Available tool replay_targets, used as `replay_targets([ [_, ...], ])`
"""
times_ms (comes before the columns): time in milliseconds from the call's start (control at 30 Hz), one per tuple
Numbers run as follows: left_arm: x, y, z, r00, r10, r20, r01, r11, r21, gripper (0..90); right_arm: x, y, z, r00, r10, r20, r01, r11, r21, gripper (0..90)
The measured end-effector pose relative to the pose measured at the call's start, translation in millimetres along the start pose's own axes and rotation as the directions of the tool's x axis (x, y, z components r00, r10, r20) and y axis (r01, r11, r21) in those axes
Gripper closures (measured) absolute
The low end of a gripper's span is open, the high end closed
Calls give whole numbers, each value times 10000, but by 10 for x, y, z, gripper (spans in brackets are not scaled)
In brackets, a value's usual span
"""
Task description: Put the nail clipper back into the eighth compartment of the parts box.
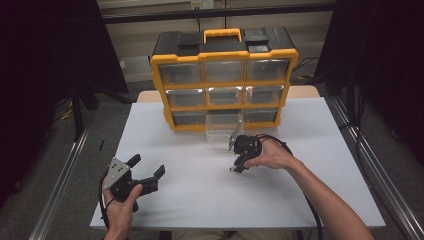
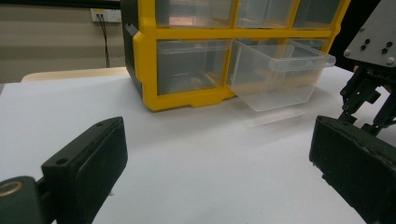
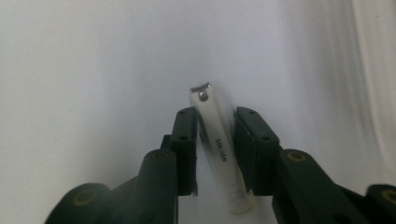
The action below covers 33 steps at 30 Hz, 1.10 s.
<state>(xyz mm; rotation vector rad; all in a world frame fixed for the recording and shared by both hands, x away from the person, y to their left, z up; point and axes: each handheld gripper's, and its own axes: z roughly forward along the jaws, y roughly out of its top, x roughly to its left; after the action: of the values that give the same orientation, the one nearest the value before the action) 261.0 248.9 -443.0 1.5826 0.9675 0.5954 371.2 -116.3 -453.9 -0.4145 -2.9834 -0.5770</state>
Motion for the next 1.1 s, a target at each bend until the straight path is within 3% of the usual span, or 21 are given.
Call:
replay_targets([
  [67,1,-2,-3,9999,102,-41,-102,9999,39,43,11,4,-9,9992,400,-18,-400,9991,167,748],
  [100,-1,-1,-1,10000,76,-6,-76,10000,30,43,-16,0,-4,10000,38,65,-38,10000,42,757],
  [133,0,0,-1,10000,82,10,-82,10000,27,43,-3,-1,-6,9996,268,57,-268,9996,85,761],
  [300,3,1,0,10000,93,-20,-93,10000,26,43,-6,16,3,9999,64,151,-66,9999,112,770],
  [333,1,1,0,10000,95,-11,-95,10000,17,43,15,22,-1,9994,343,104,-346,9991,251,776],
  [567,4,1,-3,9999,108,-35,-108,9999,12,43,9,23,-2,9995,216,236,-220,9996,168,781],
  [700,5,3,-7,9999,133,-89,-133,9999,22,43,13,18,-7,9990,394,198,-397,9991,143,781],
  [1033,-9,12,-21,9998,202,-59,-203,9998,-42,43,22,-5,-79,9984,487,293,-477,9983,-333,781],
  [1100,-6,13,-22,9998,214,-40,-214,9997,-75,43,35,-30,-110,9967,750,317,-734,9961,-483,782],
])
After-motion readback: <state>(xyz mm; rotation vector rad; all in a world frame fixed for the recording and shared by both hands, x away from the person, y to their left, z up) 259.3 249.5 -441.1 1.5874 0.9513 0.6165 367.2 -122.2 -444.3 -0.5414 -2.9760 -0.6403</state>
